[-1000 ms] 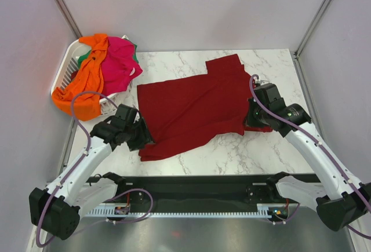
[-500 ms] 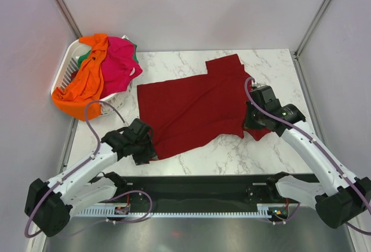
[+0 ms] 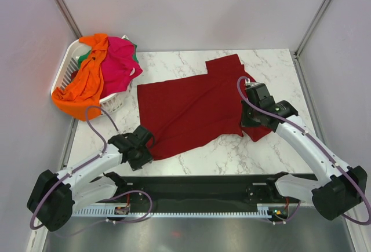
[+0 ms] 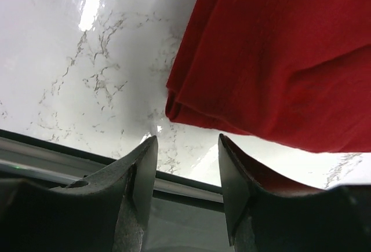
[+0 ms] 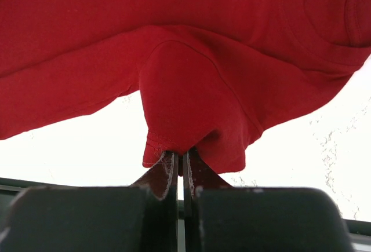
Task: Fold and stack the t-shirts
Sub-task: Flatten the tshirt out
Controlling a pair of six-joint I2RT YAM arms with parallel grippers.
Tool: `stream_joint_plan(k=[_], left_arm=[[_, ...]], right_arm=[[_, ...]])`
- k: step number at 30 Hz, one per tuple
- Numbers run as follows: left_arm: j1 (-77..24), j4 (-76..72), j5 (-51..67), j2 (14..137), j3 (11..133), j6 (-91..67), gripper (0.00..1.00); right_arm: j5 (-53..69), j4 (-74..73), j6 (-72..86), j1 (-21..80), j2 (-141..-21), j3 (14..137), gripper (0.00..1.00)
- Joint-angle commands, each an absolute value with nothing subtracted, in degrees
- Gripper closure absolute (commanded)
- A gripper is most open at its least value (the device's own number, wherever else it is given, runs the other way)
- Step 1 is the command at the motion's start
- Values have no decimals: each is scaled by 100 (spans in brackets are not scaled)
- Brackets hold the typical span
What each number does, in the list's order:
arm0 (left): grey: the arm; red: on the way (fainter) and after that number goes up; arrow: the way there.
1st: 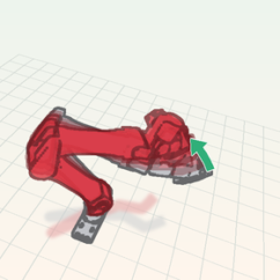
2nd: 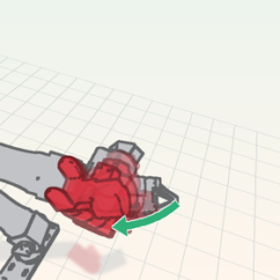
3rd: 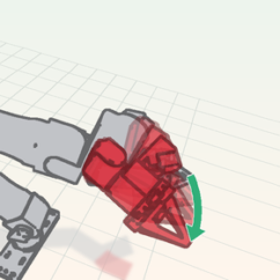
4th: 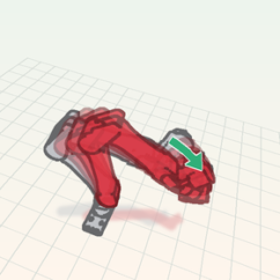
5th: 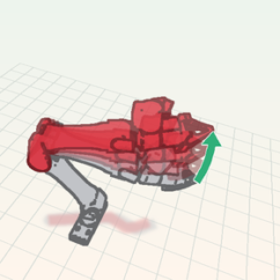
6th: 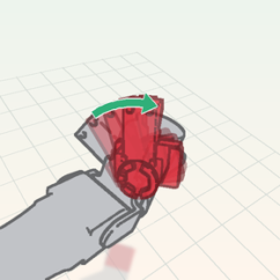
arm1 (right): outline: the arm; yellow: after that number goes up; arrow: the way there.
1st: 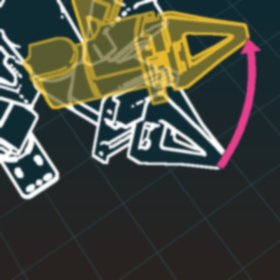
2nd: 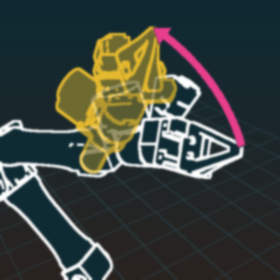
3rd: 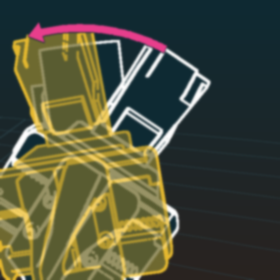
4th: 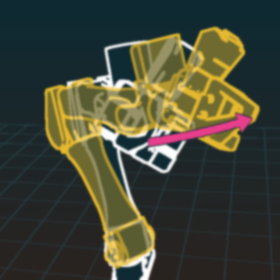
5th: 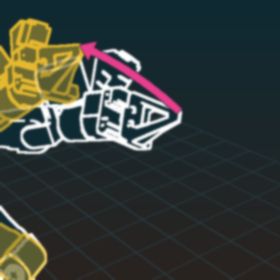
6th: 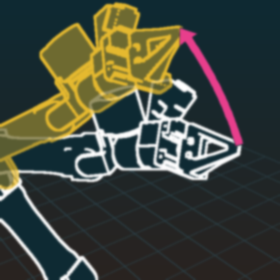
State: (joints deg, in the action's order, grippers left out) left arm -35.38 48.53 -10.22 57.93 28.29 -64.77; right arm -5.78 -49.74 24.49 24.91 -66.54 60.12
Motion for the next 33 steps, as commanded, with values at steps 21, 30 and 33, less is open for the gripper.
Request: stream_joint_plan(k=[21, 30, 33], left_arm=[[-3560, 4632, -1784, 5704, 3172, -6662, 43], [-3560, 4623, -1942, 5800, 3164, -6627, 43], [-3560, 4562, -1951, 5994, 3094, -6671, 43]], right_arm=[[-449, -4597, 2101, 2505, -6943, 5845, 100], [-387, -4518, 2083, 2505, -7031, 5836, 100], [-378, -4509, 2083, 2514, -7040, 5818, 100]])
